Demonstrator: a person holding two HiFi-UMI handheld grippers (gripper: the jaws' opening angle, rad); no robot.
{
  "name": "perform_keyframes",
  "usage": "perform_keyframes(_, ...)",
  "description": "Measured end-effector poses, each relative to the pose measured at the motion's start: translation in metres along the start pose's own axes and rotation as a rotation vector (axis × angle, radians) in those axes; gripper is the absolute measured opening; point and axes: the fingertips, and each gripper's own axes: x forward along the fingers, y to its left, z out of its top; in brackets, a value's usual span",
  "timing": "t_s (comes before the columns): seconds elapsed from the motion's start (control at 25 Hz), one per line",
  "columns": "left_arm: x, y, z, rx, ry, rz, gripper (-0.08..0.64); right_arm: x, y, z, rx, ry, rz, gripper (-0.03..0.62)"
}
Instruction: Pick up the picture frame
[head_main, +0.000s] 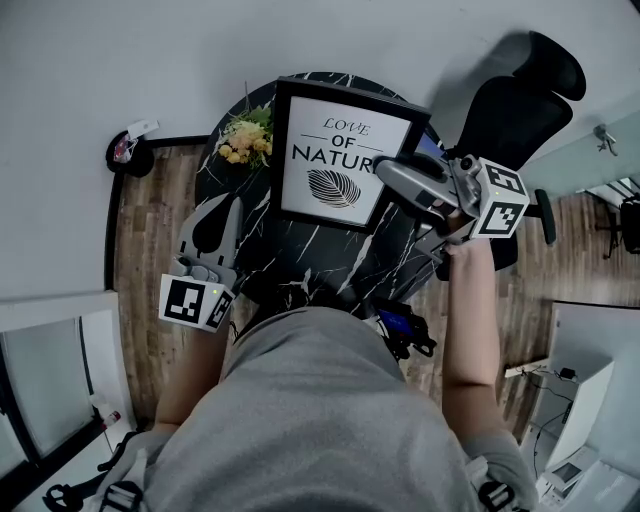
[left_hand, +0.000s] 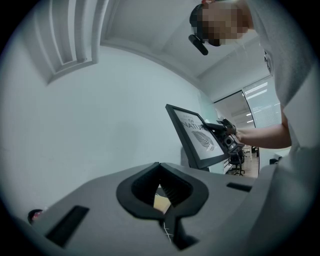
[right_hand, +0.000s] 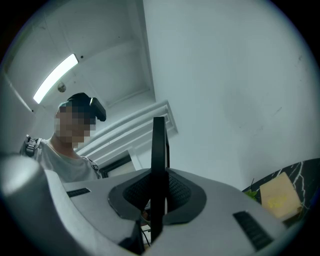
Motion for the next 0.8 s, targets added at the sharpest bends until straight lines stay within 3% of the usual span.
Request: perform_keyframes(0.8,-0.0049,-0.0024,0.0008,0.001,0.010,0.015,0.006,0.0004,0.0017,0.0009,0.007,0.003,0.010,0.061)
